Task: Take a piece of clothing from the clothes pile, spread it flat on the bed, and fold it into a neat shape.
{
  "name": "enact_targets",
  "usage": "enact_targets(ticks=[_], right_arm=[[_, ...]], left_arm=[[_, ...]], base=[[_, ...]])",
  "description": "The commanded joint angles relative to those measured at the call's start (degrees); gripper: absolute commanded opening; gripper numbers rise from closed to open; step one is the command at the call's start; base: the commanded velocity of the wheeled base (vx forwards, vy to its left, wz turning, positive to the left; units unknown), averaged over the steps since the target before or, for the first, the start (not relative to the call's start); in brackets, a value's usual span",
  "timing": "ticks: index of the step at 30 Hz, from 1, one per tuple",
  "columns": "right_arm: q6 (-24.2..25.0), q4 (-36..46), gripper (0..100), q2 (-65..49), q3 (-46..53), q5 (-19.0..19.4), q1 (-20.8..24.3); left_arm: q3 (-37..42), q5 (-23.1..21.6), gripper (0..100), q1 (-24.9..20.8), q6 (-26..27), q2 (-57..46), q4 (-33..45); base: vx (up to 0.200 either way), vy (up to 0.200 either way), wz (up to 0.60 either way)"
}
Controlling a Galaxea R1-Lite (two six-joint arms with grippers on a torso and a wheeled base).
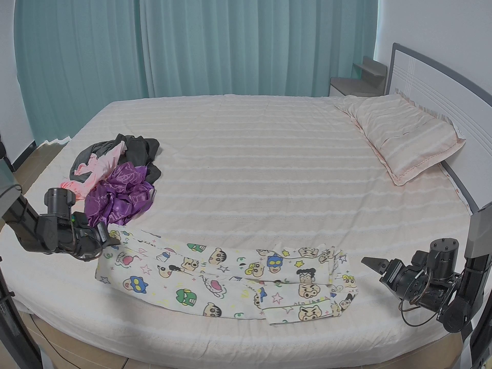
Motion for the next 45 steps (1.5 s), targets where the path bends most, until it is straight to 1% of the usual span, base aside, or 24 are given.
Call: enact_targets(ticks=[1,5,10,12,14,15,18,20,21,22,23,24,25,26,27,28,29,33,35,36,37,38,42,45], right_arm=[[0.0,-0.67,100,-0.02,0.92,0.02,0.0],[0.0,-0.67,100,-0.1,1.01,0.02,0.0],[0.0,-0.67,100,-0.19,1.01,0.02,0.0],[0.0,-0.67,100,-0.54,0.92,0.02,-0.09],[0.0,-0.67,100,-0.72,0.92,0.02,-0.09],[0.0,-0.67,100,-0.81,1.01,0.02,-0.09],[0.0,-0.67,100,-0.81,0.92,0.02,-0.09],[0.0,-0.67,100,-0.72,1.01,0.02,0.0],[0.0,-0.67,100,-0.72,1.01,0.02,0.0],[0.09,-0.67,100,-0.72,1.01,0.02,-0.09],[0.09,-0.67,100,-0.72,1.01,0.02,0.0],[0.0,-0.67,100,-0.72,1.01,0.02,-0.09],[0.0,-0.67,100,-0.72,1.01,0.02,-0.09],[0.0,-0.67,100,-0.72,1.01,0.02,-0.09],[0.0,-0.67,100,-0.63,1.01,0.02,-0.09],[0.0,-0.67,100,-0.63,1.01,0.02,-0.09],[0.0,-0.67,100,-0.54,1.01,0.11,0.0],[0.0,-0.67,100,-0.28,1.01,0.11,0.0],[0.0,-0.67,100,-0.37,1.01,0.11,0.0],[0.0,-0.67,100,-0.37,1.01,0.11,0.0],[0.0,-0.67,100,-0.19,1.01,0.11,0.0],[0.0,-0.67,100,-0.19,0.92,0.11,0.0],[0.0,-0.67,100,-0.28,0.92,0.02,0.0],[0.0,-0.67,100,-0.19,1.01,0.11,0.0]], left_arm=[[-0.36,-2.49,0,8.83,1.05,-5.98,3.02],[-2.21,-2.75,0,12.08,2.01,-7.83,6.09],[-2.91,-3.55,0,11.64,2.01,-10.64,10.05],[-2.83,-2.58,0,7.6,1.58,-11.43,10.66],[-2.56,-1.35,0,5.66,1.22,-11.78,10.75],[-2.39,1.64,0,2.41,0.34,-12.22,10.75],[-2.47,6.12,0,-3.57,-2.91,-12.22,10.66],[-3.18,9.37,0,-9.45,-6.25,-12.04,10.58],[-3.18,9.37,0,-9.45,-6.25,-12.04,10.58],[-3.7,11.57,0,-13.59,-7.74,-11.78,10.4],[-4.23,13.15,0,-16.31,-8.44,-11.69,10.58],[-4.5,13.86,0,-17.72,-8.88,-11.69,10.58],[-4.93,15.44,0,-20.88,-10.11,-11.34,10.49],[-4.93,15.44,0,-20.88,-10.11,-11.34,10.49],[-6.25,17.28,0,-25.19,-11.87,-10.2,10.49],[-6.25,17.28,0,-25.19,-11.87,-10.2,10.49],[-8.27,18.69,0,-28.97,-13.1,-8.27,10.58],[-12.41,22.47,0,-35.91,-13.98,-3.78,10.66],[-14.43,23.52,0,-38.81,-14.33,-1.85,10.75],[-14.6,23.61,0,-39.07,-14.33,-1.76,10.75],[-16.89,23.79,0,-41.71,-14.77,0.26,10.75],[-17.77,23.79,0,-42.68,-15.04,0.88,10.75],[-20.4,23.61,0,-44.7,-15.12,2.72,10.75],[-23.92,23.26,0,-46.28,-15.21,4.65,10.75]], base=[[0.0,0.0,0.0],[0.0,0.0,0.0],[0.0,0.0,0.0],[0.0,0.0,0.0],[0.0,0.0,0.0],[0.0,0.0,0.0],[0.0,0.0,0.0],[0.0,0.0,0.0],[0.0,0.0,0.0],[0.0,0.0,0.0],[0.0,0.0,0.0],[0.0,0.0,0.0],[0.0,0.0,0.0],[0.0,0.0,0.0],[0.0,0.0,0.0],[0.0,0.0,0.0],[0.0,0.0,0.0],[0.0,0.0,0.0],[0.0,0.0,0.0],[0.0,0.0,0.0],[0.0,0.0,0.0],[0.0,0.0,0.0],[0.0,0.0,0.0],[0.0,0.0,0.0]])
